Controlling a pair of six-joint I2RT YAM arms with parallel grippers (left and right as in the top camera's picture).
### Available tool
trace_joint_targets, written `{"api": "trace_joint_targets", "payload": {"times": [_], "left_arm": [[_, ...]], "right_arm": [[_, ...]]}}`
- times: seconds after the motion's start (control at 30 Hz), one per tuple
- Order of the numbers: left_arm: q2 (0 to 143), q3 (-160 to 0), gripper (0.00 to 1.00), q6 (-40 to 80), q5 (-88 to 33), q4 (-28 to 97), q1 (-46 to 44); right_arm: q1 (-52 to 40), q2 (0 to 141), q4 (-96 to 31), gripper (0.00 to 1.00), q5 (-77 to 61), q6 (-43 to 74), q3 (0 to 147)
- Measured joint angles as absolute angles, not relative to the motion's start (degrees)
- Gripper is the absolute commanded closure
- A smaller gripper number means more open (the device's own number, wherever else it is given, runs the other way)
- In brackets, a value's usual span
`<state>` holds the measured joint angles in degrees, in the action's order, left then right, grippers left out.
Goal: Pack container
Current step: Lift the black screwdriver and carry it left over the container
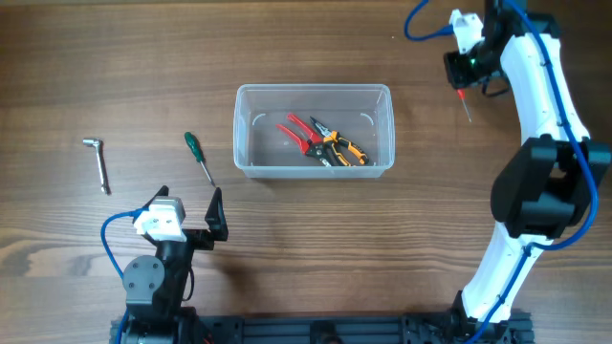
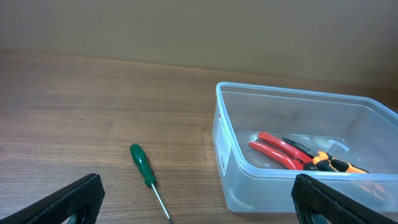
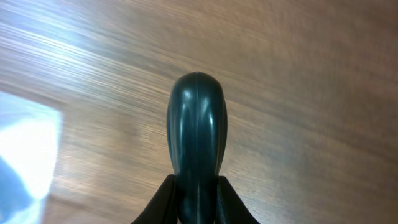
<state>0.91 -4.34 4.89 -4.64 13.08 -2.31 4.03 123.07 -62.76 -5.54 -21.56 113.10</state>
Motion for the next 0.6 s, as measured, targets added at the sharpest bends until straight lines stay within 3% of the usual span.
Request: {"api": "trace_joint_targets", "payload": {"times": [0.17, 0.6], "left_arm": [[0.91, -4.34, 0.00, 4.89, -4.64, 13.10, -2.31], [0.91, -4.34, 0.00, 4.89, -4.64, 13.10, -2.31]], "right_arm": [[-0.36, 122.78, -66.67, 0.96, -9.02, -24.71, 119.00], [-23.59, 114.08, -70.43, 0.96, -10.09, -31.66, 120.16]]}}
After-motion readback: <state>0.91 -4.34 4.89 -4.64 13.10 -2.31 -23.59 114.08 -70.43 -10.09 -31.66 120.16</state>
